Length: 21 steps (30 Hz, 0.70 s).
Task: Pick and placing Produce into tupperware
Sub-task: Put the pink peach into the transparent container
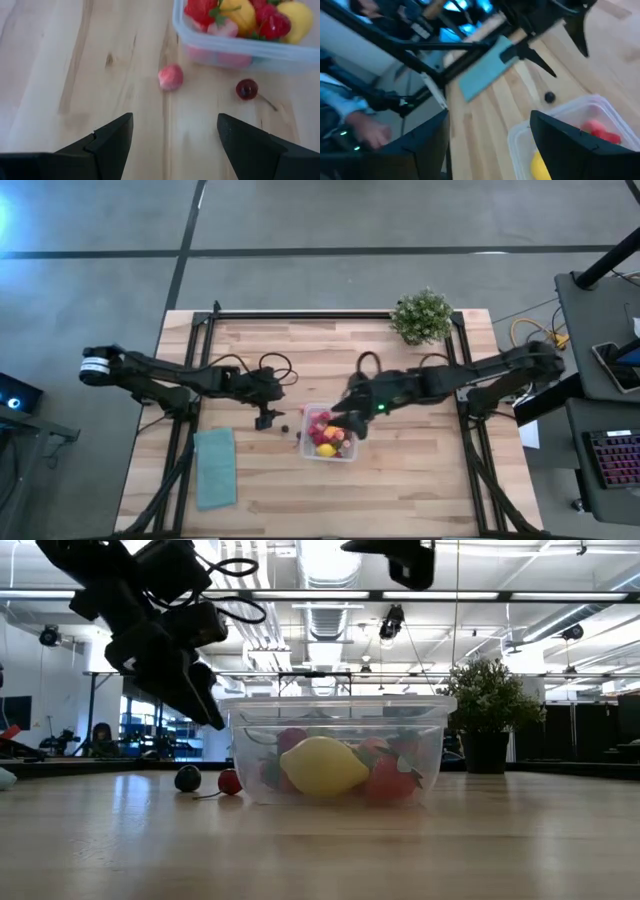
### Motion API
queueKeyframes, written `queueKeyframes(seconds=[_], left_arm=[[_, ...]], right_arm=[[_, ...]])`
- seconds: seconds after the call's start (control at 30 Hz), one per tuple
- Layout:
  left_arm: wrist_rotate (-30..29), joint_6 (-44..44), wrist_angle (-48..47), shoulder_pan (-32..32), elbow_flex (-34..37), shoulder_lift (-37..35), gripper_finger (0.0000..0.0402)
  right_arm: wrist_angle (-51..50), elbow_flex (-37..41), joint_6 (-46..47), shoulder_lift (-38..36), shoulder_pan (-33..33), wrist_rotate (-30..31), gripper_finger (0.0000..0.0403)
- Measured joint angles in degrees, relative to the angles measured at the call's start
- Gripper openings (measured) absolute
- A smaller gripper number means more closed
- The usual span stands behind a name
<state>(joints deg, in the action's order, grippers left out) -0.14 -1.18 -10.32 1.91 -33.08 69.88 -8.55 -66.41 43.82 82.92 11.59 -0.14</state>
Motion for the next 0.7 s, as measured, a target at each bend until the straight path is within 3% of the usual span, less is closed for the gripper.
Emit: queueKeyframes(seconds=[0.4,0.7], left_arm=[[0.33,0.56,9.47,0.0,-0.28,7.99,0.0274],[0.48,0.1,15.03,0.0,-1.14,14.5,0.0274]], right_arm=[[4.6,18.46,-5.01,-19.49,-3.46,4.74,0.0266],[22.31,30.78,-10.25,-28.35,-4.27,4.54,0.0272]])
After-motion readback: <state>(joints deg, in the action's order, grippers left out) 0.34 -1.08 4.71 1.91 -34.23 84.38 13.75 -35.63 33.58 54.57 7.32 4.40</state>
